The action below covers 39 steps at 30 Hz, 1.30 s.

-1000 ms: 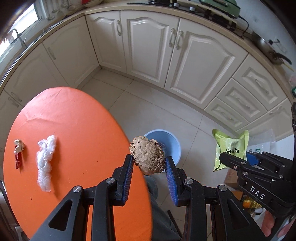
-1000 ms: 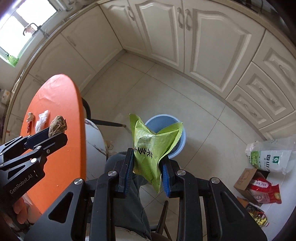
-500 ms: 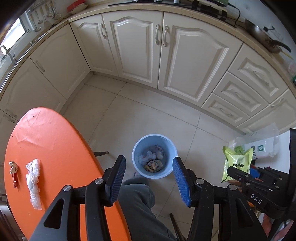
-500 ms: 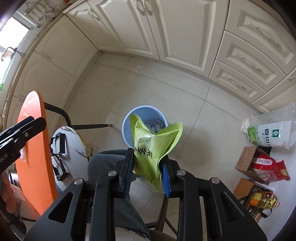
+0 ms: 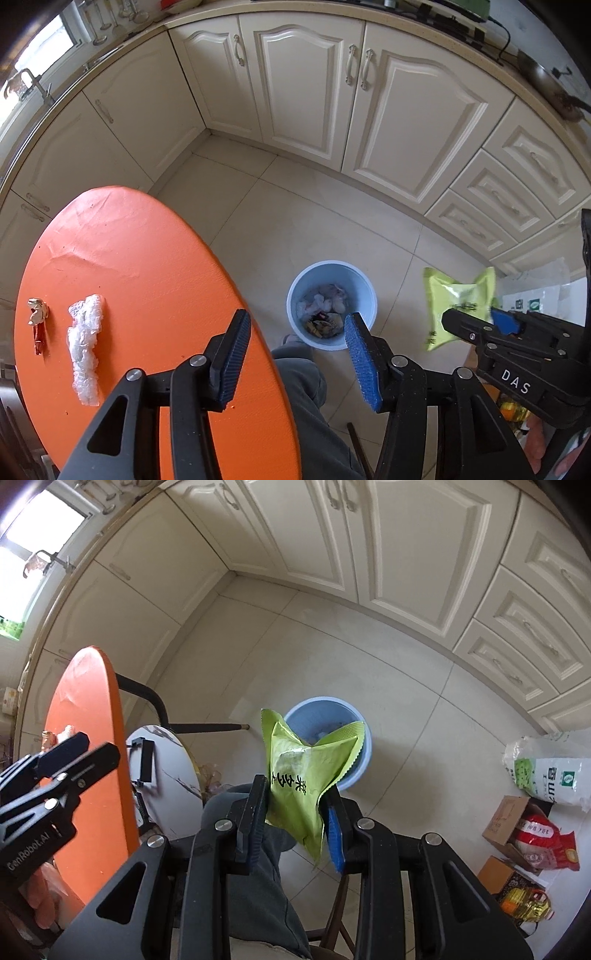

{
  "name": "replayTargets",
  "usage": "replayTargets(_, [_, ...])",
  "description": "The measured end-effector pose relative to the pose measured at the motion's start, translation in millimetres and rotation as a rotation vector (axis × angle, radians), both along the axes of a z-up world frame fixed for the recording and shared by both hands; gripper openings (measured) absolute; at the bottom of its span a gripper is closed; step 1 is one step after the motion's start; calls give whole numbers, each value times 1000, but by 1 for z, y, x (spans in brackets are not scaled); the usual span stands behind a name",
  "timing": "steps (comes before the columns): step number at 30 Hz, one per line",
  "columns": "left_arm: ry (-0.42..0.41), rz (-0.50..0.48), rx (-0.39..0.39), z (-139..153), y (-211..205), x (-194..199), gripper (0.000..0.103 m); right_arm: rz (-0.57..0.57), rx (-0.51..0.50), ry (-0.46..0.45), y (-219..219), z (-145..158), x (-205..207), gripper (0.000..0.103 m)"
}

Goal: Collect trash
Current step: 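Carry the green bag and root over the blue bin and open both tools, then move both tools back over the table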

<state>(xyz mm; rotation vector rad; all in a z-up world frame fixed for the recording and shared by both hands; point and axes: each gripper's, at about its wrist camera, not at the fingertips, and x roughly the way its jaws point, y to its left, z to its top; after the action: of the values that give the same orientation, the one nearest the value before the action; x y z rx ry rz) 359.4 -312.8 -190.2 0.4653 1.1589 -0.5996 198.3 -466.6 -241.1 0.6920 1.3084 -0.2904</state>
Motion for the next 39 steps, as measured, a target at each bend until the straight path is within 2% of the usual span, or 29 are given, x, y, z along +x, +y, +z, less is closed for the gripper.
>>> replayTargets(2, [-2, 13, -2, 1, 6, 2, 49, -4, 10, -12, 4, 4, 6, 68])
replayTargets(4, [-2, 23, -6, 3, 11, 3, 49, 4, -18, -35, 9, 11, 11, 73])
replayTargets(6, [7, 37, -14, 4, 17, 5, 50, 23, -43, -27, 15, 14, 15, 73])
replayTargets(15, [24, 29, -22, 8, 30, 5, 50, 38, -40, 7, 22, 12, 11, 73])
replayTargets(25, [24, 32, -40, 15, 49, -7, 50, 44, -61, 6, 32, 24, 5, 73])
replayTargets(31, [14, 68, -59, 25, 84, -11, 50, 82, -67, 1, 53, 34, 11, 73])
replayTargets(39, [7, 166, -92, 38, 154, -9, 50, 175, -70, -25, 102, 52, 30, 73])
